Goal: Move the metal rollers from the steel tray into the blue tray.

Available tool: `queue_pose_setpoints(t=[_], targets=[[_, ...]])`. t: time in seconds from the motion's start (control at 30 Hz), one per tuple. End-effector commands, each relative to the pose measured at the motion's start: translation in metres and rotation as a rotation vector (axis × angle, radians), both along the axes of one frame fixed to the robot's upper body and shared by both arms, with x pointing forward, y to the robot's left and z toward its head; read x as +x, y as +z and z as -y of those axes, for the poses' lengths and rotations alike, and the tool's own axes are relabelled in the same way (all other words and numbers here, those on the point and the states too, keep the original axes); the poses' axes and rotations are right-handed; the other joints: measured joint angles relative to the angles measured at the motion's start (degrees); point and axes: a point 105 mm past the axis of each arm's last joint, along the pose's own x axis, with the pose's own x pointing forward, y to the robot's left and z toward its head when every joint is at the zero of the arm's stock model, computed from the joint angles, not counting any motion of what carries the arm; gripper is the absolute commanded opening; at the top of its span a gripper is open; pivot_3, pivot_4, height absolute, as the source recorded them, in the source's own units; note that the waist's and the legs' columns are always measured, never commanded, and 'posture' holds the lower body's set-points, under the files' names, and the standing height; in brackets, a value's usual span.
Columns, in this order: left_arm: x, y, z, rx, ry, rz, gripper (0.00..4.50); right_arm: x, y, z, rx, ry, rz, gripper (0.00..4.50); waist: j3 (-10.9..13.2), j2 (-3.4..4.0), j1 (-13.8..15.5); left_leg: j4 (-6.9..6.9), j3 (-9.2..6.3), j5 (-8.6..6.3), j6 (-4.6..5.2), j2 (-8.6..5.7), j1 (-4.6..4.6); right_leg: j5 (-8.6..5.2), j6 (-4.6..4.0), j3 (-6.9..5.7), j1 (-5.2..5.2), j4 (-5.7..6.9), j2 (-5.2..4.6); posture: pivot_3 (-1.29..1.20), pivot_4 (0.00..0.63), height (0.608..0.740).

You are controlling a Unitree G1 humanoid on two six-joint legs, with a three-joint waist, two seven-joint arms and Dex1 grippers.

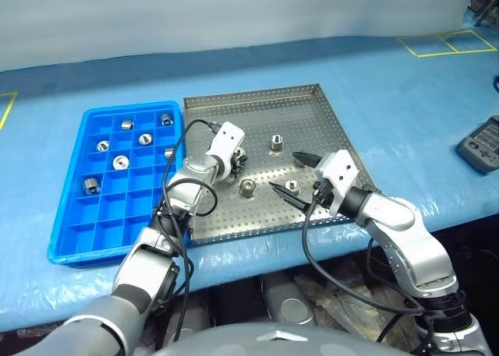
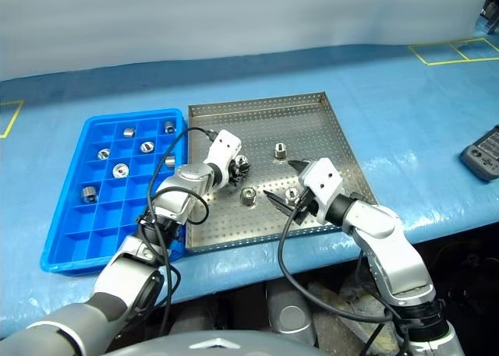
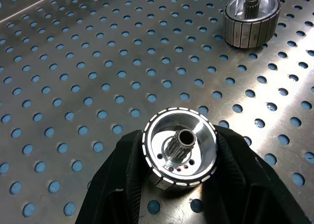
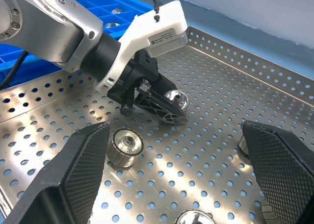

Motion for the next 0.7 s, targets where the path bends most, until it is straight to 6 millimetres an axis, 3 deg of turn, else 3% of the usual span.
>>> queue_pose_setpoints(t=[0.03, 0.33, 0.7], targets=[[-0.003, -0.007, 0.001, 0.009, 0.002, -0.027, 1.8, -0.001, 0.011, -0.003, 0.008, 0.018, 0.042, 4.5, 0.0, 0.0, 0.0, 0.0, 0.0, 0.0, 0.0, 0.0, 0.0, 0.0, 0.0, 0.0, 0.0, 0.0, 0.0, -0.26, 0.15, 0.74], [0.001, -0.001, -0.004, 0.01, 0.033, 0.006, 1.8, 0.0, 0.01, -0.004, 0.006, 0.022, 0.04, 4.5, 0.0, 0.0, 0.08, 0.0, 0.01, 0.0, 0.0, 0.0, 0.03, 0.01, 0.02, 0.01, 0.03, 0.0, 0.0, -0.25, 0.15, 0.74], [-0.003, 0.046, -0.021, -0.061, 0.088, 0.165, 1.8, 0.002, 0.01, -0.011, 0.013, 0.054, 0.037, 4.5, 0.01, 0.0, 0.63, 0.0, 0.02, 0.0, 0.0, 0.02, -0.11, 0.02, 0.01, 0.05, -0.17, 0.03, 0.0, -0.21, 0.15, 0.74]])
